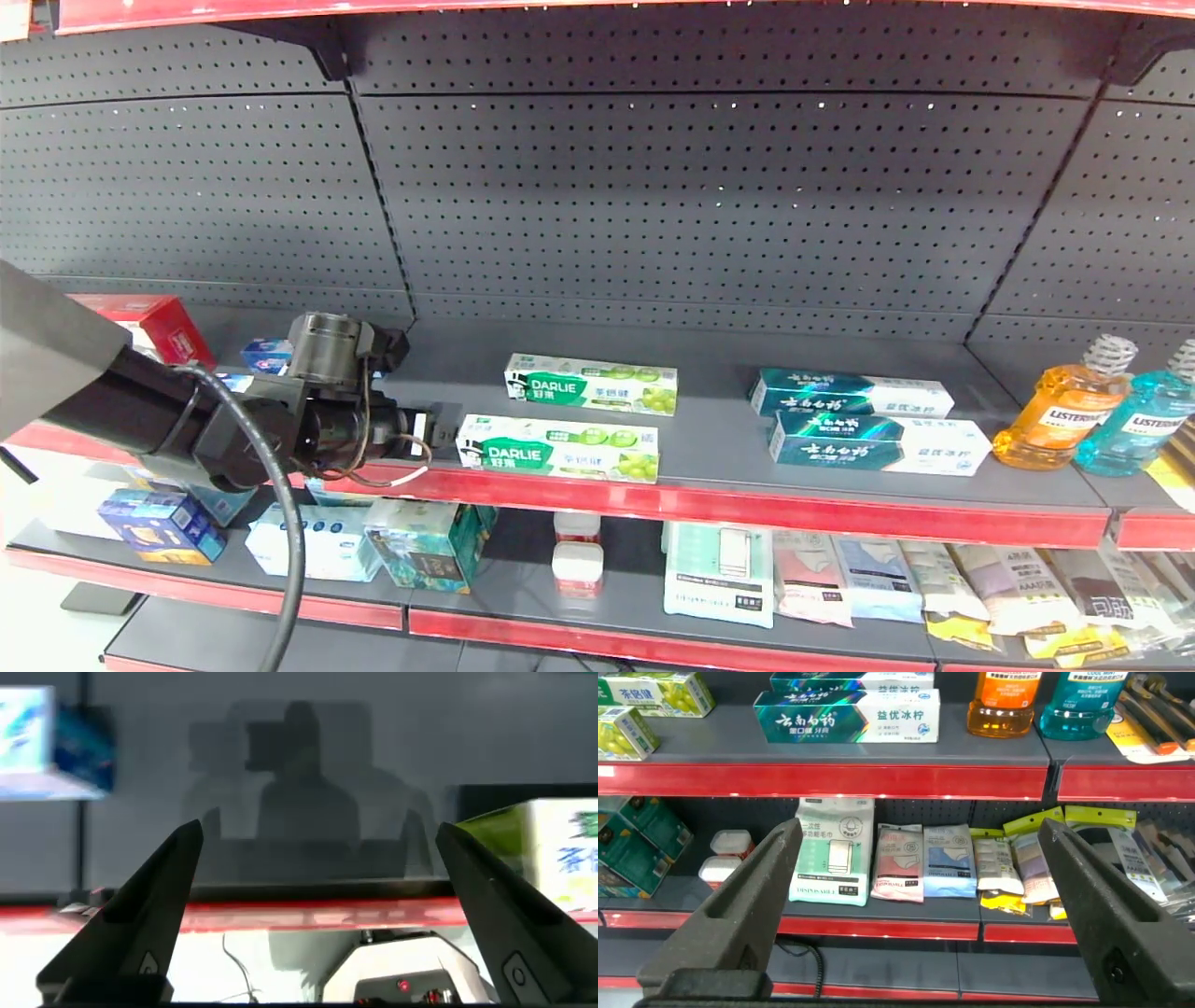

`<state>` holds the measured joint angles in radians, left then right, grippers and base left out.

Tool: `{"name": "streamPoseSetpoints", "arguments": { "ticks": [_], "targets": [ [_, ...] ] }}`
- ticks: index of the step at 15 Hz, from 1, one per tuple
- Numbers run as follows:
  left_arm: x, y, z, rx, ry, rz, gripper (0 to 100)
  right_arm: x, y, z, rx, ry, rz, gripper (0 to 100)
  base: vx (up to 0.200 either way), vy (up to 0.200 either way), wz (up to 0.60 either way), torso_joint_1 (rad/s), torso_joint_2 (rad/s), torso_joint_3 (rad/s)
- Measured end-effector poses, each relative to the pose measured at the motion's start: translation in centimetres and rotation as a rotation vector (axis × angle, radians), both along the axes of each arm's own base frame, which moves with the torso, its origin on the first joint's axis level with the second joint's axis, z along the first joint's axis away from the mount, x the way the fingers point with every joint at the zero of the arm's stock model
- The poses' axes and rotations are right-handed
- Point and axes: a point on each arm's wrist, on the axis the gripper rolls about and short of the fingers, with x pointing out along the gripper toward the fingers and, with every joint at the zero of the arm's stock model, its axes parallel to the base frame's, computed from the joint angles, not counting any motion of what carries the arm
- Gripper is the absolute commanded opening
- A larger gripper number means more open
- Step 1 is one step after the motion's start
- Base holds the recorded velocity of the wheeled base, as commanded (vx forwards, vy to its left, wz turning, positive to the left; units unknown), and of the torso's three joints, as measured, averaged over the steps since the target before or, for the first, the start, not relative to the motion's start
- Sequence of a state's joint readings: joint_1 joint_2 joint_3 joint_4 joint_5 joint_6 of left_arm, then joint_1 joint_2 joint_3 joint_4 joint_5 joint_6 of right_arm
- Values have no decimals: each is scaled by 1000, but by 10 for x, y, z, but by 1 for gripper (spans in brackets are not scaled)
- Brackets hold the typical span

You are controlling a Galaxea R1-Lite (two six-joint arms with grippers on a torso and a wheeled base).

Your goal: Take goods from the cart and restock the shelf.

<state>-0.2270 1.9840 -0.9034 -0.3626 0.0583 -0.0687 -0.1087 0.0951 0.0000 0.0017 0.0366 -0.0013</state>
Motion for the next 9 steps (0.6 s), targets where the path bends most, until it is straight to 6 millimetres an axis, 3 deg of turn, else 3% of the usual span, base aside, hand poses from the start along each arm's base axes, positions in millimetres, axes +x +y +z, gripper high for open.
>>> {"name": "streamPoseSetpoints", "arguments": {
  "ticks": [9],
  "targets": [
    [5,-10,-4,2,4,-26,100,0,0,0,0,0,0,100,0,0,0,0,0,0]
  ]
}}
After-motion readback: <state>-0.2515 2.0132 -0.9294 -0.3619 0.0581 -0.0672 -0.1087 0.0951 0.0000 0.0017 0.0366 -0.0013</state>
